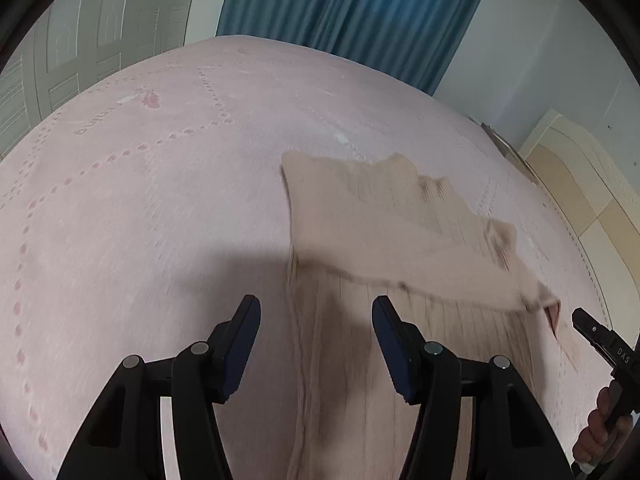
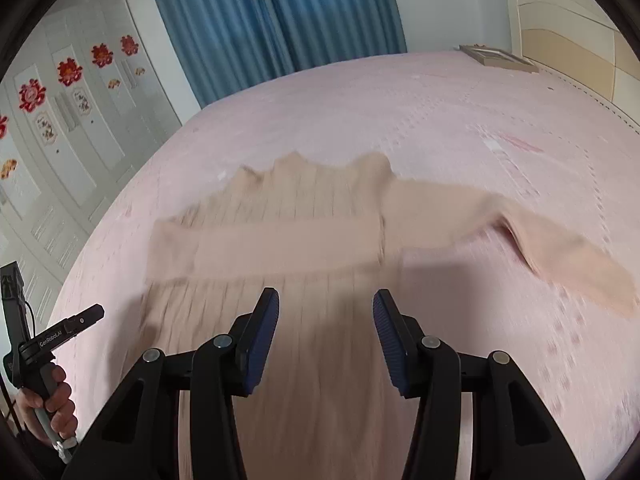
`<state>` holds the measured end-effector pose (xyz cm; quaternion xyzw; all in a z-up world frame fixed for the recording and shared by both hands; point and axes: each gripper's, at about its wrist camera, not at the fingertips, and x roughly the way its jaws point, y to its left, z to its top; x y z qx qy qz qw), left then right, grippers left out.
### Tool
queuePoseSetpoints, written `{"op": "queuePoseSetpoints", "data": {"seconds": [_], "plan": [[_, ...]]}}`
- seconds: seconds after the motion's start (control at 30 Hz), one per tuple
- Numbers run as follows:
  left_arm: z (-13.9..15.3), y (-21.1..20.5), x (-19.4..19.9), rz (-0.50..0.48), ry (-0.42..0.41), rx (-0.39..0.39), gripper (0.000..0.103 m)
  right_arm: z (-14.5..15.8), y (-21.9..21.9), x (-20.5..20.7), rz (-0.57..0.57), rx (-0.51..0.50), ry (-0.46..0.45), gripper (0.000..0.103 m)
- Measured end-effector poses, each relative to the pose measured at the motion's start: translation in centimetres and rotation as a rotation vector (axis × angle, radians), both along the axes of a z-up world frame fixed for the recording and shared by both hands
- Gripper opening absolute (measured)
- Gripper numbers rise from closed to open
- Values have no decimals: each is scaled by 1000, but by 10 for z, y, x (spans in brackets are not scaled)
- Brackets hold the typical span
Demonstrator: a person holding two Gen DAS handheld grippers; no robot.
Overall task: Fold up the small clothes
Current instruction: 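Grasp the other sweater sleeve near its cuff with the right tool, then lift and fold the held sleeve across the sweater body with the right tool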
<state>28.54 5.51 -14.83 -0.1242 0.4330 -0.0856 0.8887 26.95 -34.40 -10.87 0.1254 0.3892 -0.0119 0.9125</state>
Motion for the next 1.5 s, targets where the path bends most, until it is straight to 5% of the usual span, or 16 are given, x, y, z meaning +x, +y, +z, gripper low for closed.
{"op": "queuePoseSetpoints", "data": {"seconds": [0.27, 0.53, 0.73, 1.0, 1.3, 1.4, 1.5], "plan": [[-23, -10, 82, 27, -3, -10, 56, -23, -17, 88, -20, -52, 33, 33], [-51, -16, 99, -11, 57, 9, 54, -85, -45, 128, -31, 15, 179, 20], [-59, -12, 107, -12, 71, -70, 25, -85, -31, 131, 26, -52, 114, 6], [-52, -4, 103, 15, 8, -67, 23, -54, -38, 128, -1, -17, -54, 6], [-52, -21, 101, -13, 9, 56, 23, -94, -45, 145, -40, -76, 115, 12], [-56, -31, 101, -14, 12, 143, 36, -89, -48, 141, -48, -62, 127, 23], [-60, -36, 101, -12, 18, 191, 46, -80, -60, 131, -69, -20, 140, 23]]}}
